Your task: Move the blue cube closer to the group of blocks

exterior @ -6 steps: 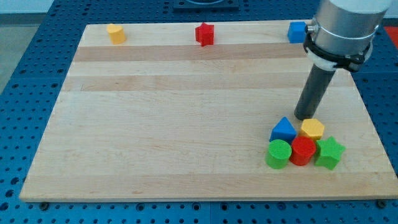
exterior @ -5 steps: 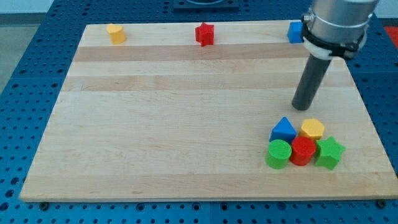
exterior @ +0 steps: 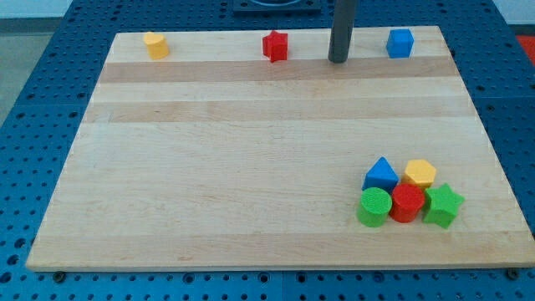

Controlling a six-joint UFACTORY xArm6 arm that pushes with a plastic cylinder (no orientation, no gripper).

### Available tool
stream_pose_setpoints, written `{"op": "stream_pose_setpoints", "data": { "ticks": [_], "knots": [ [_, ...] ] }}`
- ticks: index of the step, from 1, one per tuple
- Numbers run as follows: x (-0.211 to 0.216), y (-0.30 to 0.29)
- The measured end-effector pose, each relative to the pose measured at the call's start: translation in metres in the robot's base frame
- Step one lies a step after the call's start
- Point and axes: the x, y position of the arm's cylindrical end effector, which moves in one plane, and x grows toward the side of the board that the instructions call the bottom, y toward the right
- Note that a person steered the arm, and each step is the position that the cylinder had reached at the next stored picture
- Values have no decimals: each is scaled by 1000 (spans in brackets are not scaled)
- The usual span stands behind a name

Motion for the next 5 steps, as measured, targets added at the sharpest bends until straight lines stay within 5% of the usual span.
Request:
{"op": "stream_pose_setpoints", "data": {
  "ticks": [2, 5],
  "knots": [
    [-47, 30],
    [-45, 108]
  ]
}}
